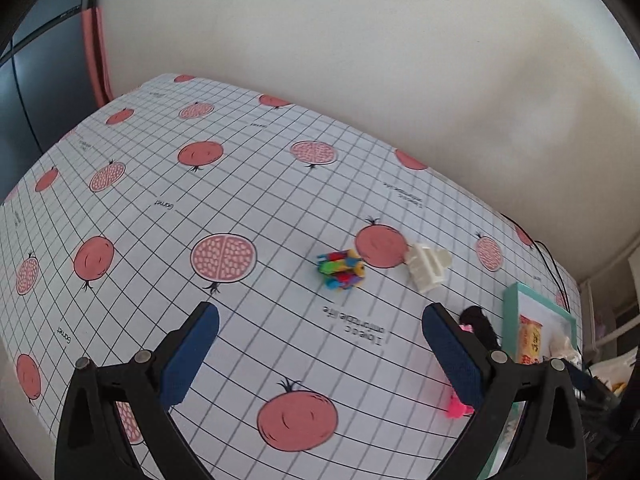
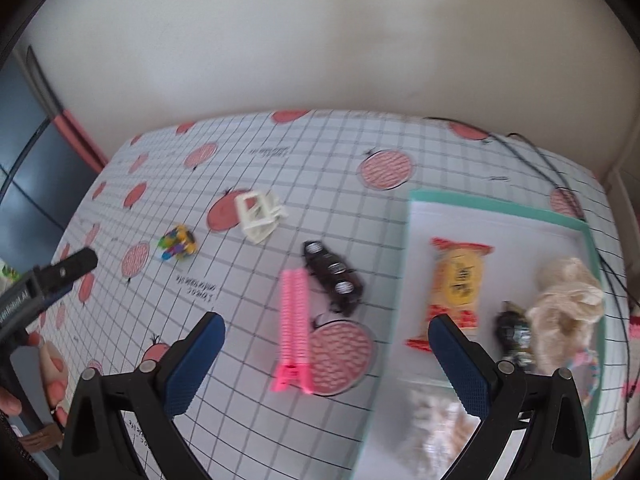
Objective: Organize objects
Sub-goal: 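Move both open tools back toward the block toy and pink hair roller, then grasp the colourful block toy with the left tool while the right tool grasps the pink hair roller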
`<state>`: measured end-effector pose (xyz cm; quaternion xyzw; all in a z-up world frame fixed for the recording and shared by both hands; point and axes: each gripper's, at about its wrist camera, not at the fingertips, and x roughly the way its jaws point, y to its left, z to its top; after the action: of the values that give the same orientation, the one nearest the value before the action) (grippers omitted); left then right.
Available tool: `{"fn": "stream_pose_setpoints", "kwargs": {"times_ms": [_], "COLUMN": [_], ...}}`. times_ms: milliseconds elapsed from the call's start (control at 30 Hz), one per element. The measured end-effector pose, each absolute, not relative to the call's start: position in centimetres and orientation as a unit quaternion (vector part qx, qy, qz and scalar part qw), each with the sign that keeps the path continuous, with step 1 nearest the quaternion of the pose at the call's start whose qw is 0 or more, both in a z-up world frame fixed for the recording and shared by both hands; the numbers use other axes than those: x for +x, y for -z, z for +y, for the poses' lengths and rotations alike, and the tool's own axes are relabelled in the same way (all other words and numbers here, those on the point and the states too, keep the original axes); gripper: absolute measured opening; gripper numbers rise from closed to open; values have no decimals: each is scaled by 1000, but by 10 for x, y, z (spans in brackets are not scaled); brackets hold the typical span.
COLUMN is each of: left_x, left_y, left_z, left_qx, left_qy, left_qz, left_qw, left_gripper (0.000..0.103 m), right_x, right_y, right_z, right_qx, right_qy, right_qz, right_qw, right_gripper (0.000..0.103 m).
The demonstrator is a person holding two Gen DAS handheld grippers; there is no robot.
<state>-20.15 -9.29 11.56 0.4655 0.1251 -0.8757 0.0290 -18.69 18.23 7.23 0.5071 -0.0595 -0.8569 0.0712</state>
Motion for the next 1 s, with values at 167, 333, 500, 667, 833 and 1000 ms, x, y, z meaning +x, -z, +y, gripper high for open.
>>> {"fn": "stream_pose_setpoints", "kwargs": {"times_ms": [167, 333, 500, 667, 833, 1000], "left_x": [-210, -226, -254, -278, -290, -297], "left_y": [-103, -88, -66, -42, -32, -29], "left_z": [-97, -90, -77, -69, -67, -71], "left_qx": [476, 484, 487, 502, 507, 504], "left_qy": [870, 867, 867, 860, 859, 860], "left_qz": [126, 118, 102, 93, 75, 77], "left_qw": [30, 27, 27, 22, 21, 16], "left_gripper": [101, 101, 101, 101, 101, 101], "right_x": [-192, -199, -203, -208, -209, -210], "right_y": [-52, -30, -18, -11, -4, 2], "right_z": [156, 148, 143, 141, 142, 142], "right_qx": [525, 546, 556, 559, 564, 566], "right_qy": [846, 833, 826, 823, 820, 819], "right_qz": [-34, -34, -36, -33, -34, -24], "right_qw": [84, 87, 91, 92, 90, 88], "right_gripper": [101, 96, 89, 83, 77, 72]}}
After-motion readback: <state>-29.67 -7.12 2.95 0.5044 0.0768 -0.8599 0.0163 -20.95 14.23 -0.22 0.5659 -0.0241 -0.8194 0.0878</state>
